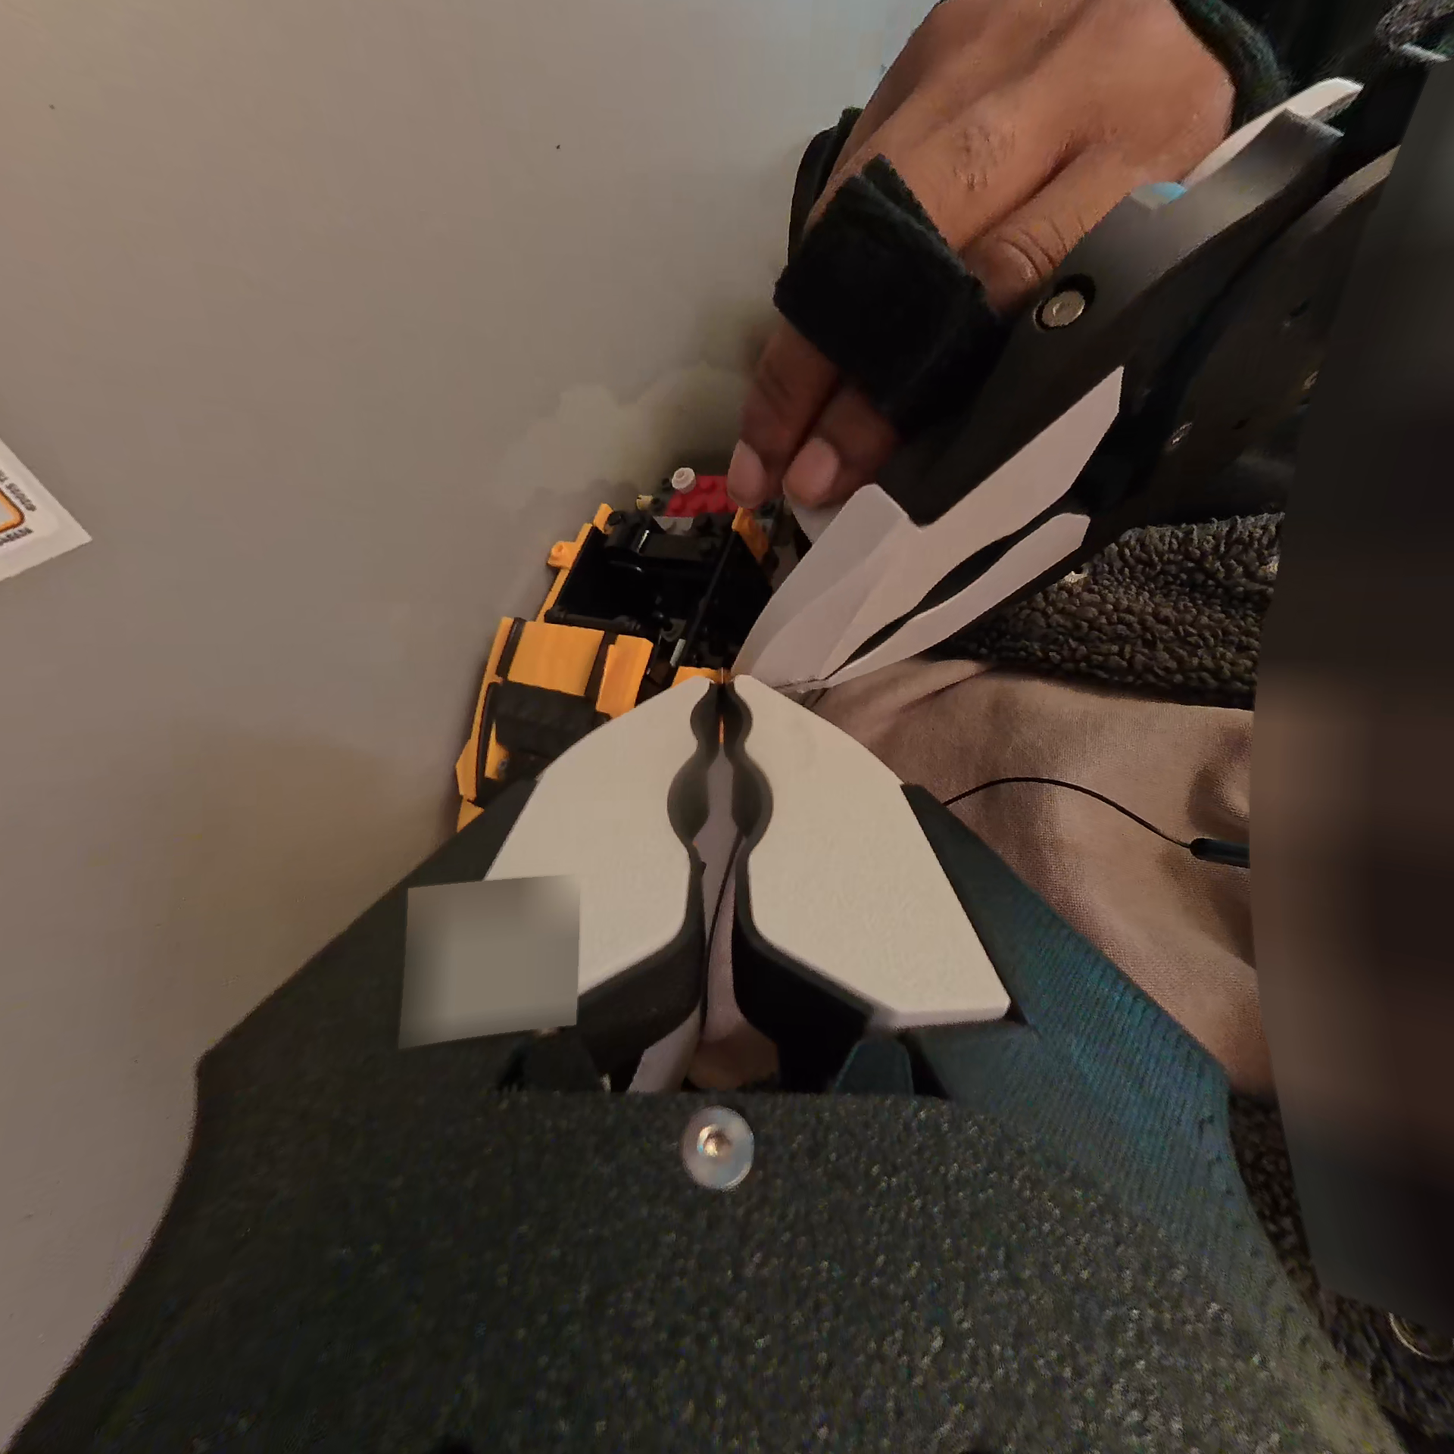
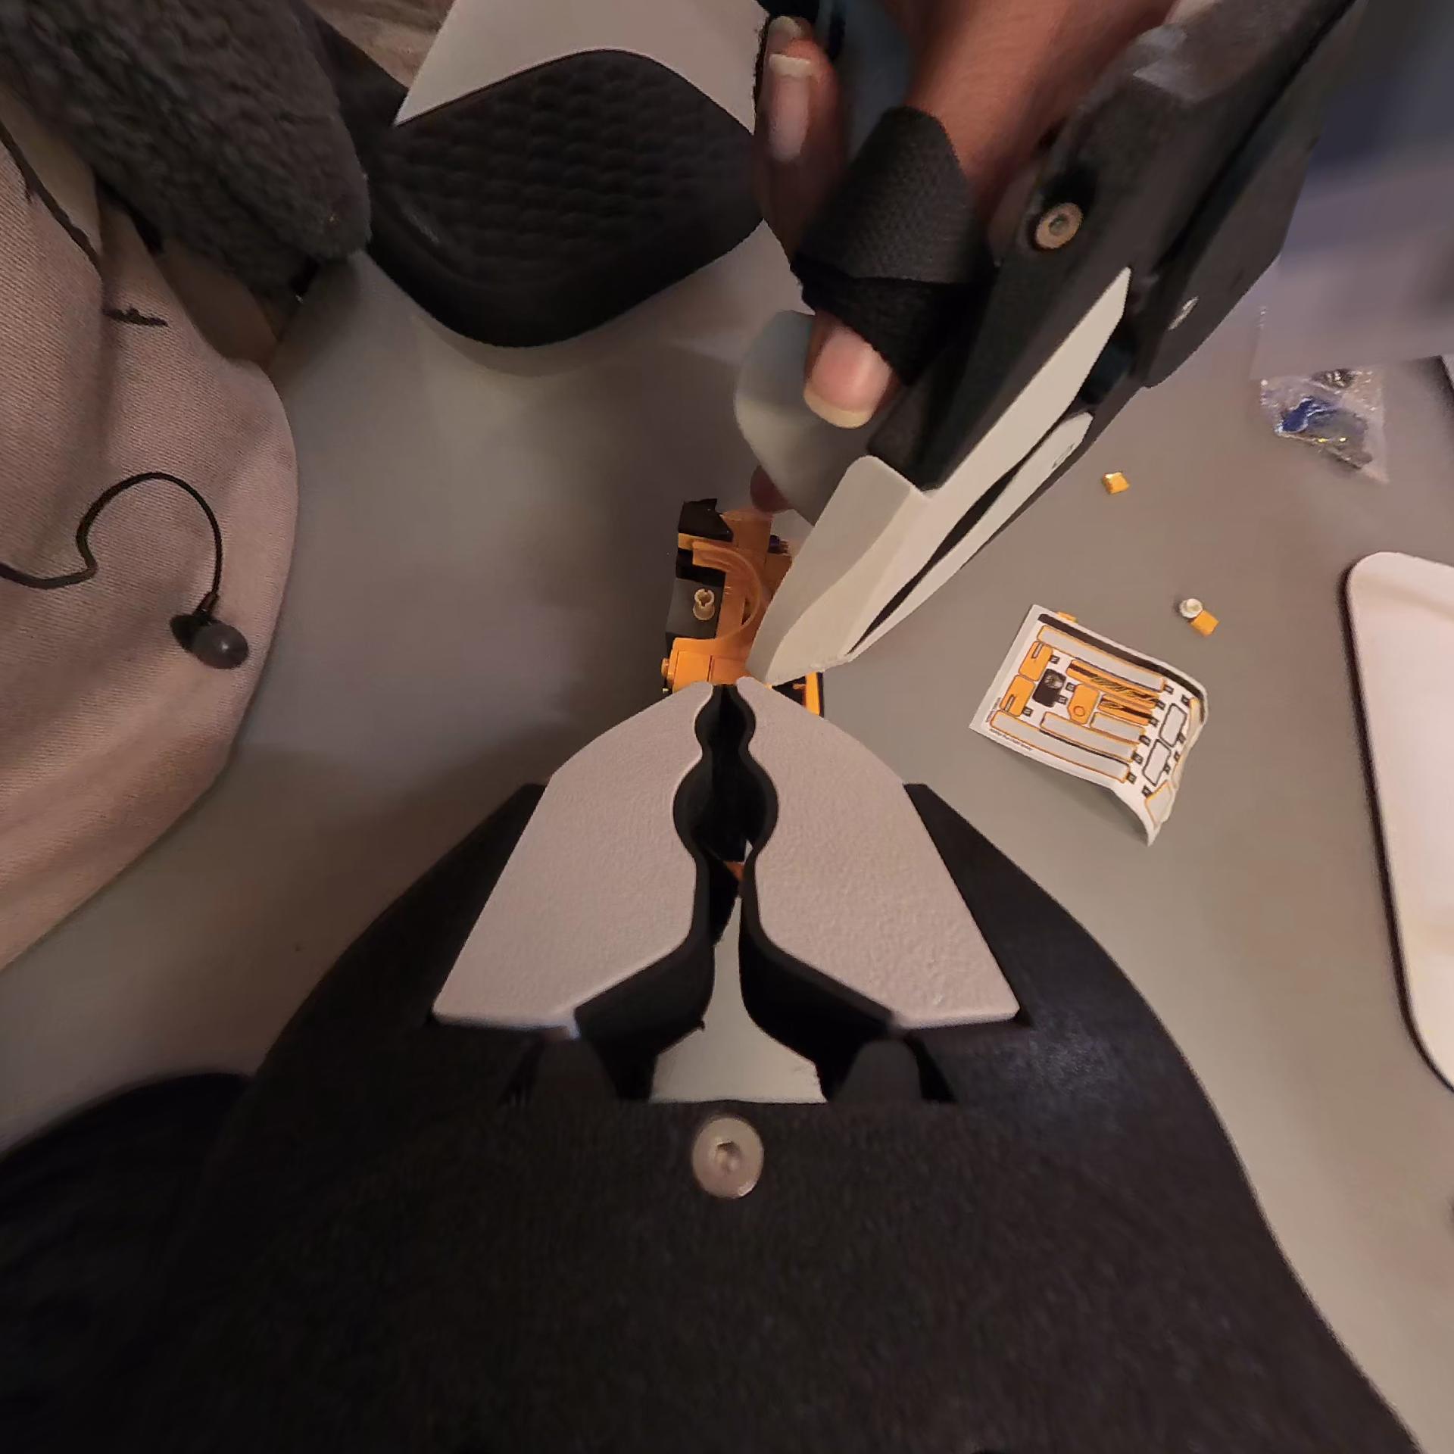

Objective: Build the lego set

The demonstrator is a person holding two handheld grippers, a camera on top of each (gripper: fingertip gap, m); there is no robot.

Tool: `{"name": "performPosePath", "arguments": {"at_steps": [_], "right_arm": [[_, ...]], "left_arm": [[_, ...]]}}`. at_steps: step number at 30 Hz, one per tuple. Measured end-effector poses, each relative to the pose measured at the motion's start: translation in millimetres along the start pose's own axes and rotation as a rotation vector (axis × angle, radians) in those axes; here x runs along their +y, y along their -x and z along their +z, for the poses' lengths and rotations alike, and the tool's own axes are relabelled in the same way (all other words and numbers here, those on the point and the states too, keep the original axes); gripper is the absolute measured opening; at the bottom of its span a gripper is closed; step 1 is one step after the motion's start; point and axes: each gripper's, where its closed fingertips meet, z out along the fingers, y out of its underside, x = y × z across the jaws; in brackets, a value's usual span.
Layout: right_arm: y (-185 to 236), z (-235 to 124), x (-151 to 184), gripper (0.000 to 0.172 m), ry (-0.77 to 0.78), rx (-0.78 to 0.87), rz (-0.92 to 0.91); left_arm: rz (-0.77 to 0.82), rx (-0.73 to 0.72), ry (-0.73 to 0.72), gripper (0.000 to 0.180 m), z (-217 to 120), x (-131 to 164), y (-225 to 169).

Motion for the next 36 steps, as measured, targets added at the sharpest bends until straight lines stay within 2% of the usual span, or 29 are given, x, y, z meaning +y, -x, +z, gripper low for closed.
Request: {"name": "performPosePath", "arguments": {"at_steps": [36], "right_arm": [[0.0,4.6,6.0,0.000,0.023,-0.013,0.015]], "left_arm": [[0.014,0.013,0.012,0.000,0.5,0.5,-0.3]]}}
